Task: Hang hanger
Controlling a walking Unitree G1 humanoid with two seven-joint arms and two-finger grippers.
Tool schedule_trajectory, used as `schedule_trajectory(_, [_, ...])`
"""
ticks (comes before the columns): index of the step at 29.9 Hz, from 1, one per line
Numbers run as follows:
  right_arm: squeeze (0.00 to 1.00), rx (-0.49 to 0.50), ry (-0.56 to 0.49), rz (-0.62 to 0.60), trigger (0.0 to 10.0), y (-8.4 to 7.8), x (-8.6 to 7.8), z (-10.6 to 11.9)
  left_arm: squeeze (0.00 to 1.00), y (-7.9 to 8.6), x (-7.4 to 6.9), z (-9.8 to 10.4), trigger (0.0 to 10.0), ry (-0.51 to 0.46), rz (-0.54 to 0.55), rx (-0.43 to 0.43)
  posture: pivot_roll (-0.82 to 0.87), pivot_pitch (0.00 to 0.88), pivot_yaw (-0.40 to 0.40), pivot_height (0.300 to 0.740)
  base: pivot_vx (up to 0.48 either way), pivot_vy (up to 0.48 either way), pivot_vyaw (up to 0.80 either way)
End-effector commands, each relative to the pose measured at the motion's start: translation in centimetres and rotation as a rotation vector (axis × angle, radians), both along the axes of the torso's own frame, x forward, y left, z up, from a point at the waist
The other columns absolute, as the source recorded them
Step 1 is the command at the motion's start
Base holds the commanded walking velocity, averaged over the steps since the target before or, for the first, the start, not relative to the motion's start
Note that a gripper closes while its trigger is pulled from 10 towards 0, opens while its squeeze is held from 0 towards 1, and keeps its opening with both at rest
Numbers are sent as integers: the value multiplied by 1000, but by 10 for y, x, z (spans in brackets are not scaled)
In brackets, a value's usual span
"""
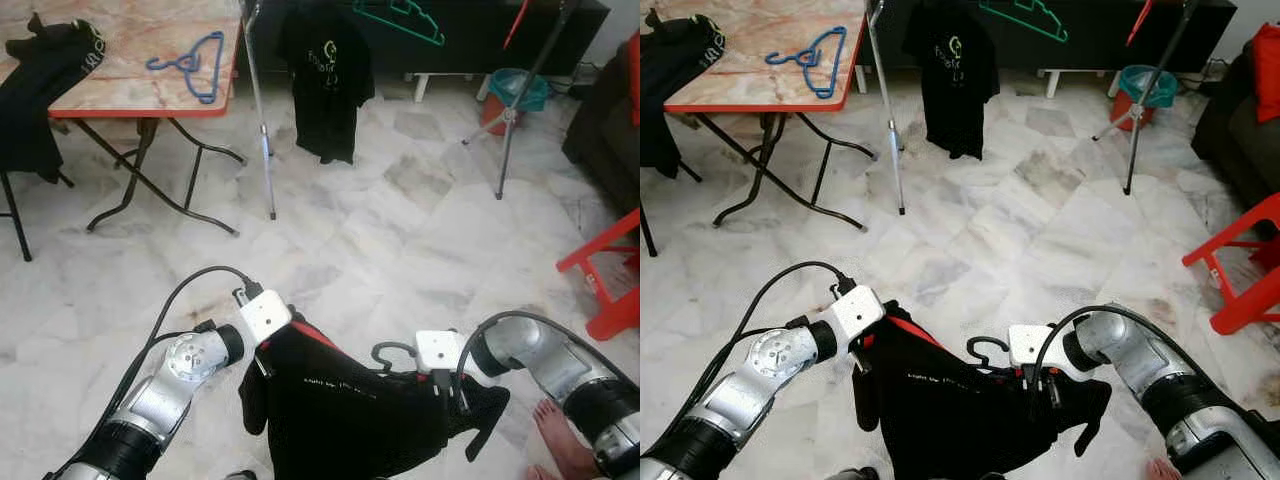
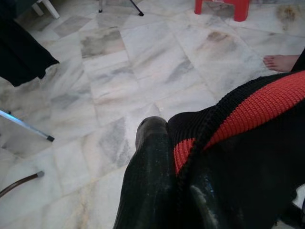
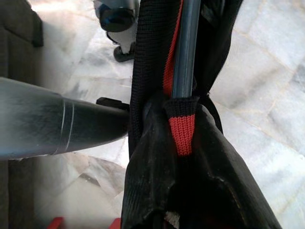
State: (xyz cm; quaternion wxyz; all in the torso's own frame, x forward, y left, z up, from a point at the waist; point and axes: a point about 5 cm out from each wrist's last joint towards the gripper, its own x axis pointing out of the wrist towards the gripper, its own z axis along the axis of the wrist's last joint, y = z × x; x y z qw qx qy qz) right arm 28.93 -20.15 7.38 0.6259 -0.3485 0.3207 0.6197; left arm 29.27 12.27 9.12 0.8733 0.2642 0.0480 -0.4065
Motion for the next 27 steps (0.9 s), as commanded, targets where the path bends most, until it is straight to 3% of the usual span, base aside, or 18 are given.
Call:
schedule_trajectory(1, [0,-28,32,20,0,-8,-5,-2,0,5,3,2,10000,-1,16,-8,26,117,-45,740,0,0,0])
schedule_trajectory(7, [0,3,-11,10,0,0,3,3,0,-3,-12,-3,10000,121,-108,-31,31,119,-47,740,0,0,0])
schedule_trajectory(13, [0,79,-79,14,0,18,15,13,0,-4,-15,-5,10000,206,-145,-21,36,124,-48,740,0,0,0])
schedule_trajectory(16, [0,152,-96,23,0,30,19,19,0,0,-11,-13,10000,198,-106,44,33,127,-46,740,0,0,0])
schedule_trajectory(21, [0,155,-25,101,0,36,11,16,0,-6,1,-6,10000,157,-25,-20,42,132,-46,740,0,0,0])
schedule_trajectory(27, [0,146,15,140,0,38,4,10,0,-14,2,-2,10000,170,-48,-72,39,132,-47,740,0,0,0])
